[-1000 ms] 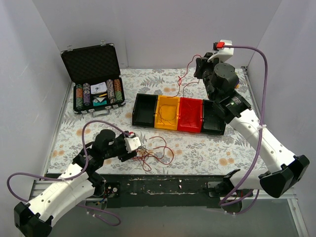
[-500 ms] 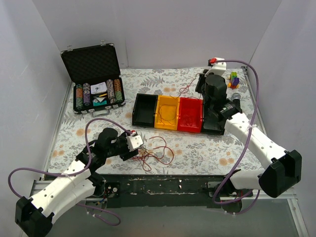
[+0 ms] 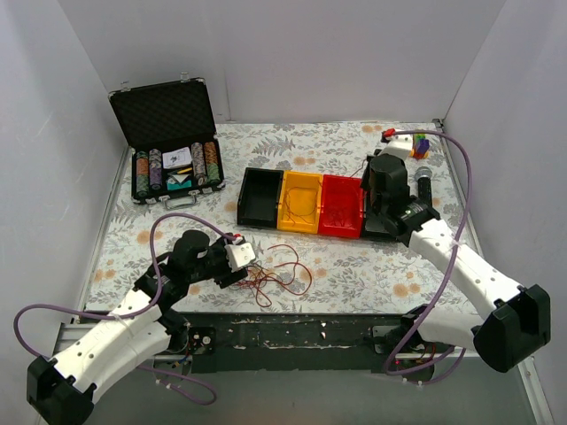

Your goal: Untangle the cables

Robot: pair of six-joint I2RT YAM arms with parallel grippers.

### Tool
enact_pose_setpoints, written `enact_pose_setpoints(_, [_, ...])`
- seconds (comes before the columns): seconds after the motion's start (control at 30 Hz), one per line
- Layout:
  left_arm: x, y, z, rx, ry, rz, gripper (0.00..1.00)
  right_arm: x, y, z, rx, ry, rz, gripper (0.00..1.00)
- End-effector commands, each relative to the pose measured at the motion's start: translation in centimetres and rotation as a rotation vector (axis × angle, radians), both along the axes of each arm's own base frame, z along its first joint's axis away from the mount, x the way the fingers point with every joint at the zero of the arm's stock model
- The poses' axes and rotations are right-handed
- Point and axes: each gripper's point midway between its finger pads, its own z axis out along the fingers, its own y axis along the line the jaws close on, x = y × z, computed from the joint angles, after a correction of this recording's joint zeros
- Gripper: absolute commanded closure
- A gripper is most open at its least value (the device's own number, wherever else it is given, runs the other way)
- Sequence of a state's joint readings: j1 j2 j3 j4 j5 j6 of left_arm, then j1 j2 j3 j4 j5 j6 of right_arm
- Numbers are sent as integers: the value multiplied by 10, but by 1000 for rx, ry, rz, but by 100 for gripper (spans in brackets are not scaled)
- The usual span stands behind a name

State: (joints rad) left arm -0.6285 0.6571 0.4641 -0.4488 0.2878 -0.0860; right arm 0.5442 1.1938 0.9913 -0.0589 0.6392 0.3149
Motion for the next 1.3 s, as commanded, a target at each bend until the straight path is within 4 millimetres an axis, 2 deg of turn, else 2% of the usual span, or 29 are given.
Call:
enact_pose_setpoints(0.0, [-2,1,3,-6,-5,2,41,-15,-20,7,16,-24,-70,99])
enact_pose_setpoints(0.13, [-2,2,4,-7,-8,3,41,-19,-25,7,3,-14,-84,99])
enact_pose_setpoints(0.23, [-1,2,5,-8,-9,5,41,-14,-24,5,-14,2,-89,99])
enact_pose_setpoints(0.4, [-1,2,7,-10,-16,4,41,-7,-33,5,-75,57,-171,99])
enact_pose_setpoints(0.57, [-2,2,5,-9,-12,-1,41,-7,-38,11,-91,45,-188,99])
enact_pose_setpoints(0.67, [-3,1,5,-8,-10,-2,40,-8,-37,7,-95,58,-179,99])
enact_pose_setpoints(0.83, [-3,1,5,-11,-10,-5,40,-2,-14,-4,-48,68,-79,99])
enact_pose_setpoints(1.03, [-2,2,5,-7,-15,1,40,21,15,-24,-44,126,2,99])
enact_pose_setpoints(1.27, [-3,4,4,-6,-15,5,40,33,26,-59,-49,189,5,99])
